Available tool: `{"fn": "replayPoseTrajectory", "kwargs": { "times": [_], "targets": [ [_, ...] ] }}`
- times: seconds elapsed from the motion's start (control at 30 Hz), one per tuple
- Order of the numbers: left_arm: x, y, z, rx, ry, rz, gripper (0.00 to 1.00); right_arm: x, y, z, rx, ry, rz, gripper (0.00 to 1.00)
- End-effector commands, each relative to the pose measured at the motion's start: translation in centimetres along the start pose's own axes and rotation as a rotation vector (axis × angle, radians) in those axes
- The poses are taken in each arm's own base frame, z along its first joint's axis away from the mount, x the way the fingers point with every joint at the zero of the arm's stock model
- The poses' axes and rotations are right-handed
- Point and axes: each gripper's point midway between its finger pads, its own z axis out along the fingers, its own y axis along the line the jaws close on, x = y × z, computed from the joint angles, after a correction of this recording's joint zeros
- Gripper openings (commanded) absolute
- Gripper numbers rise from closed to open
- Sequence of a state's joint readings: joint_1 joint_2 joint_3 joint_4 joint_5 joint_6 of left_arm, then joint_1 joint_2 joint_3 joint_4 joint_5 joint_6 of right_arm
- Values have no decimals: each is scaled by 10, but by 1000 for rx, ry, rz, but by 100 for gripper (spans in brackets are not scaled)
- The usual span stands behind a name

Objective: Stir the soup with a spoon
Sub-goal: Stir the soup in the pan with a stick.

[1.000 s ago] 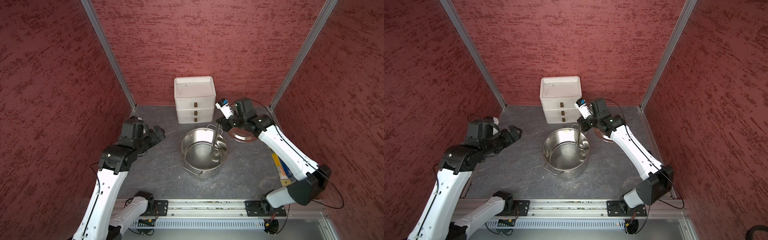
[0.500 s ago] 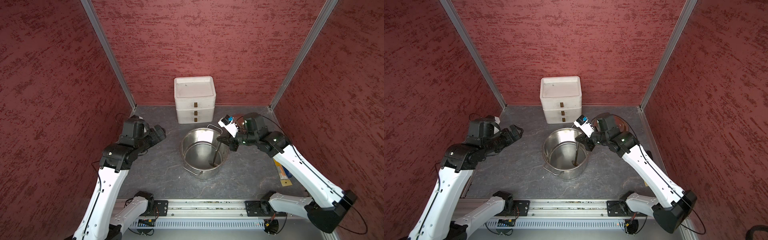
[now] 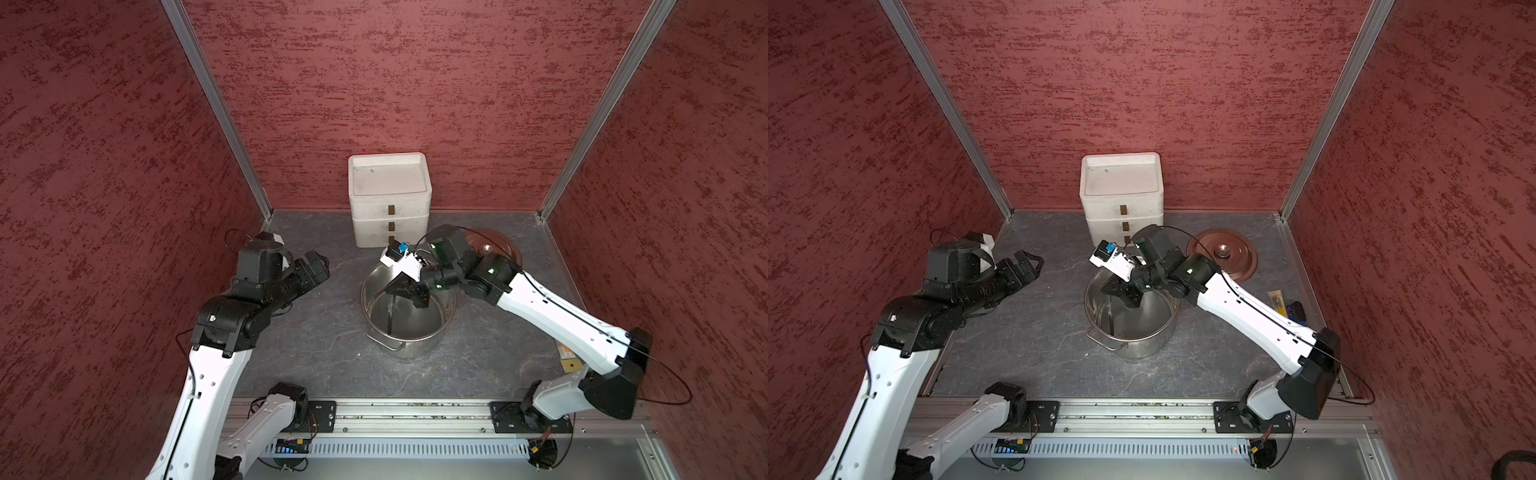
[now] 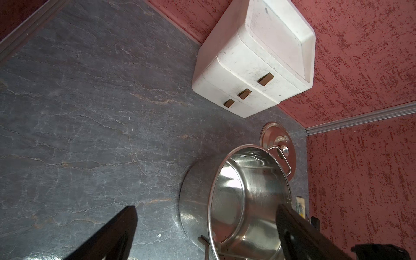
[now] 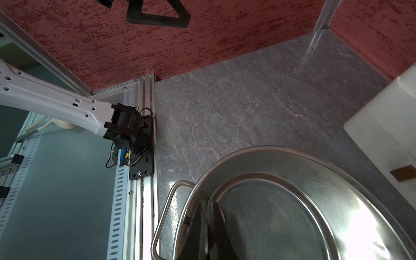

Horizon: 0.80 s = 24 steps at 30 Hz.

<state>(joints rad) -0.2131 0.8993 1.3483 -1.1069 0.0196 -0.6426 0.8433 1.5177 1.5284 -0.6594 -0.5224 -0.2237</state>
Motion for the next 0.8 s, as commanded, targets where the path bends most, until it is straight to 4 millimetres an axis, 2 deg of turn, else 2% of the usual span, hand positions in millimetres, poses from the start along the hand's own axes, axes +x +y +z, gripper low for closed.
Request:
{"fn": "replayPoseTrajectory", "kwargs": {
  "times": [0.0,0.2,0.33,0.47,0.6,0.77],
  "targets": [
    [-2,5,-5,-13,-20,-10,100,-29,-11,5,46,-57,-76,0],
    [-3,4,-8,-9,-29,-6,100,-41,-53,34,150,-12,-97,0],
    [-7,2,-12,0,-45,9,100,-49,-86,37,200,-27,-69,0],
    [-8,3,-14,-5,-53,18,100,-51,-119,29,251,-56,-25,0],
    [-7,3,-14,-11,-46,24,100,-44,-150,14,310,-64,39,0],
    [-8,3,-13,-19,-43,39,100,-31,-179,-17,393,-79,121,0]
  ]
}}
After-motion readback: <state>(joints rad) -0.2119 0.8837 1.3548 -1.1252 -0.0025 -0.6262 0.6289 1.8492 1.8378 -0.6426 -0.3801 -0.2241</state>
